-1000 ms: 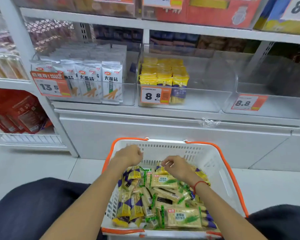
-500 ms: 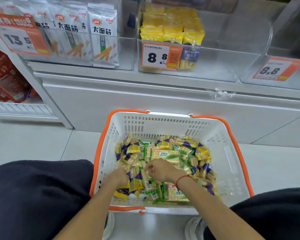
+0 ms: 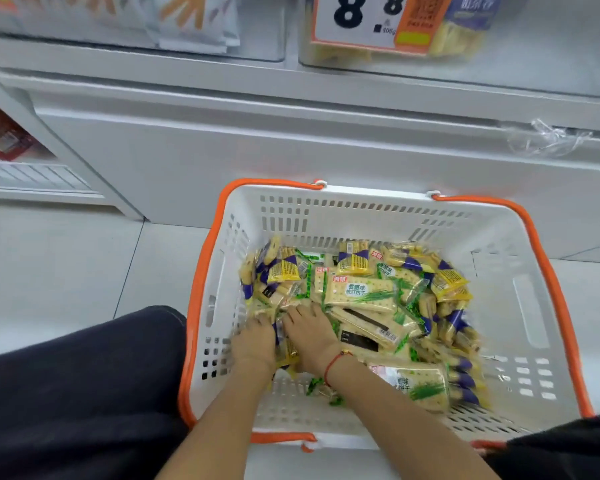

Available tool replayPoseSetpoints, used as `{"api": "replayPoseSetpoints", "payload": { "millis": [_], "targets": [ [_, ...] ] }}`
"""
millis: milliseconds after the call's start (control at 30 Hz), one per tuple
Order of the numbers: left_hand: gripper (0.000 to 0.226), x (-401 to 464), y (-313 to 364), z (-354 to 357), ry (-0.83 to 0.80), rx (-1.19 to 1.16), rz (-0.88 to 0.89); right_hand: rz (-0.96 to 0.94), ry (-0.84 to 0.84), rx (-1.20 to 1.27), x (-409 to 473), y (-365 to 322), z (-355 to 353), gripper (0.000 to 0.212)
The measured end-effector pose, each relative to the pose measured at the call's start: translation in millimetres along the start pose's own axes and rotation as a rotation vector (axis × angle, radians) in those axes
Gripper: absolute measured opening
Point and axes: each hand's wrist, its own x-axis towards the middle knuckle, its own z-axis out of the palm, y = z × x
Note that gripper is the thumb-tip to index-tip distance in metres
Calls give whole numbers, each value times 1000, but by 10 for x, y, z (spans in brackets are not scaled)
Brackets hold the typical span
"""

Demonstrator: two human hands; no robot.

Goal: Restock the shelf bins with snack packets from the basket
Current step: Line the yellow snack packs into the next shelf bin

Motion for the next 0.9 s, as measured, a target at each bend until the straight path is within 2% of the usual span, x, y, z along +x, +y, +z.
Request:
{"api": "replayPoseSetpoints", "payload": {
  "millis": [67,200,300,400,500,567,667,700,800,900],
  "targets": [
    [43,39,48,26,7,-36,-52,42,11,-10,43,-38,8,73],
    [50,87,78,7,46,-47,-115,86,68,43,68,-46,36,56],
    [52,78,51,-39,49,-200,-141,45,56,77,59,-14,-1,55],
    [47,100,-60,-90,-12,-329,-92,-51,8,22,16,56,-38,57],
    [31,128,-158,-184,-115,-557,-15,-149,-9,-26,-61,142,-104,45],
    [16,80,-171,-379,-202,-735,-22,-150,-14,15,-144,213,-216,35],
    [16,-37,-196,-772,-236,-979,-54,-36,-14,273,-348,400,-511,26],
    [21,-92,-209,-909,-263,-1099,-47,4,-34,368,-432,494,-646,30],
    [18,-351,-228,-1392,-352,-1469,31,92,-62,631,-733,824,-1150,42],
    [14,-554,-170,-1881,-310,-1535,150,179,-10,906,-1102,1164,-1695,34]
  ]
}}
